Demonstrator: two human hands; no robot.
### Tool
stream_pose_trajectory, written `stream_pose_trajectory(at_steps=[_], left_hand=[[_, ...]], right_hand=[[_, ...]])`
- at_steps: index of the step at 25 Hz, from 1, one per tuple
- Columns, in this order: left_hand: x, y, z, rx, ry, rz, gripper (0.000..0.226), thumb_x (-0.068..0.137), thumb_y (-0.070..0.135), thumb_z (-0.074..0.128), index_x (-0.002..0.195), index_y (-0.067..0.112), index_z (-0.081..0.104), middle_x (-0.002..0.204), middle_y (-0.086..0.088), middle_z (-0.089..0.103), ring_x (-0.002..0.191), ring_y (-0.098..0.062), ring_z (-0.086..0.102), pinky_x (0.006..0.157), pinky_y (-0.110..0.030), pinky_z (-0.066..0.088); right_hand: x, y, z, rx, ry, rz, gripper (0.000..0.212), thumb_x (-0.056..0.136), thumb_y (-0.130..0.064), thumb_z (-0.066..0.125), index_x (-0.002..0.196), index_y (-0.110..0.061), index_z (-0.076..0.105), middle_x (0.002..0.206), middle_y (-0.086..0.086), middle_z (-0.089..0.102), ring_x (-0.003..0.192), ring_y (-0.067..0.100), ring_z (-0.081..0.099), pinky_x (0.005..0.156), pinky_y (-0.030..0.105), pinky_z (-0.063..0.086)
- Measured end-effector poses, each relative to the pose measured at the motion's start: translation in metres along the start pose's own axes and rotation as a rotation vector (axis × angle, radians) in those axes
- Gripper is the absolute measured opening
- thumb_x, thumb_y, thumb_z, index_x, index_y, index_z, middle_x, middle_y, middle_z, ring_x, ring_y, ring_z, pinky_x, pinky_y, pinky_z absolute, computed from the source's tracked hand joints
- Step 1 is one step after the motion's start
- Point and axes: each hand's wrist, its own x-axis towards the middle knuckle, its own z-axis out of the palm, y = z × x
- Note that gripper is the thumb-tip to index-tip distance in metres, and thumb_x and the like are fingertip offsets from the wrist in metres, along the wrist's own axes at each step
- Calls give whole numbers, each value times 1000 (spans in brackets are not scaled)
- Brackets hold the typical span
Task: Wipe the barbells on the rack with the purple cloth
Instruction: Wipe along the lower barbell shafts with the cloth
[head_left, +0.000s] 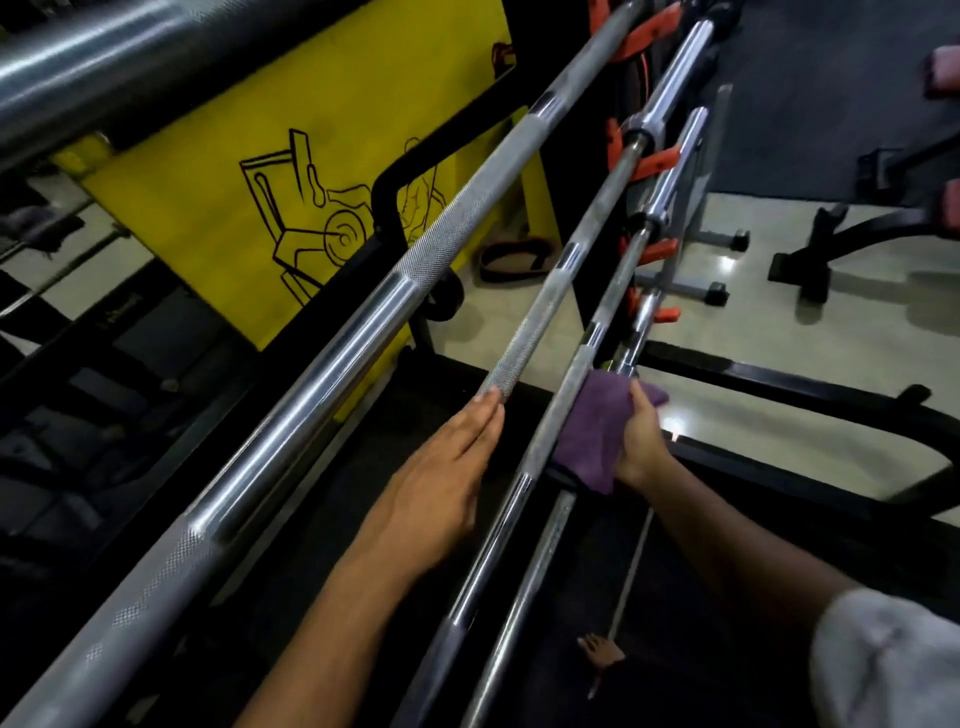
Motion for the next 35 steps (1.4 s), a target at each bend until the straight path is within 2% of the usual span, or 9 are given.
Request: stream_pose_trajectory(at_steps=[2,7,10,12,17,22,28,31,35], left_hand=[[-2,0,0,-51,17,-64,79,94,-3,53,160,19,15,168,9,2,153,-4,1,122,-29,21],[-1,2,0,-61,8,-61,84,92,-8,57,160,18,15,168,8,1,153,-4,1,117,-18,14],[-1,2,2,-47,-9,-67,88,90,-9,60,160,17,13,168,8,-2,153,-6,1,114,-18,18],[-1,0,2,-36,-28,-56,89,89,-9,59,160,17,11,168,8,-5,153,-7,-1,114,-19,18],[1,-1,2,-42,-44,-64,86,91,-7,58,160,15,11,168,5,-3,154,-9,-1,119,-26,18],[1,1,-1,-58,-50,-76,82,94,-2,56,160,17,10,168,6,-4,153,-7,-3,121,-27,16],[2,0,-4,-107,-47,-77,75,99,0,48,160,18,8,167,8,-6,152,-3,-7,120,-15,2],[3,0,-4,-134,-31,-74,62,104,30,35,159,16,12,168,4,-2,152,-4,-5,121,-15,-1],[4,-3,-1,-167,-50,-87,62,105,24,38,160,19,8,167,7,-6,152,-2,-8,122,-22,-2]], right_hand=[[30,-12,30,59,58,-24,69,100,-65,27,90,-6,62,87,19,69,95,33,62,83,30,49],[75,-36,58,120,189,-168,39,104,-45,44,84,-15,60,77,3,64,74,21,63,57,25,47],[101,-45,60,50,154,-183,46,103,-52,41,105,-13,66,95,7,69,86,24,66,71,32,54],[90,-40,62,4,149,-186,41,105,-49,39,96,-15,61,104,7,68,76,18,61,74,31,55],[60,28,50,38,106,-125,58,101,-63,35,92,-13,64,75,11,64,54,23,65,47,28,52],[47,95,39,20,94,-54,66,101,-63,29,90,-10,67,71,11,63,55,22,59,51,29,49],[84,-3,59,0,226,-182,41,103,-51,43,83,-18,56,79,3,61,71,19,60,46,19,44],[108,-61,71,-12,221,-247,43,102,-56,43,82,-21,58,82,1,62,80,21,64,60,24,52],[107,-26,63,-39,228,-258,50,100,-59,43,77,-19,62,68,0,67,68,20,67,60,25,50]])
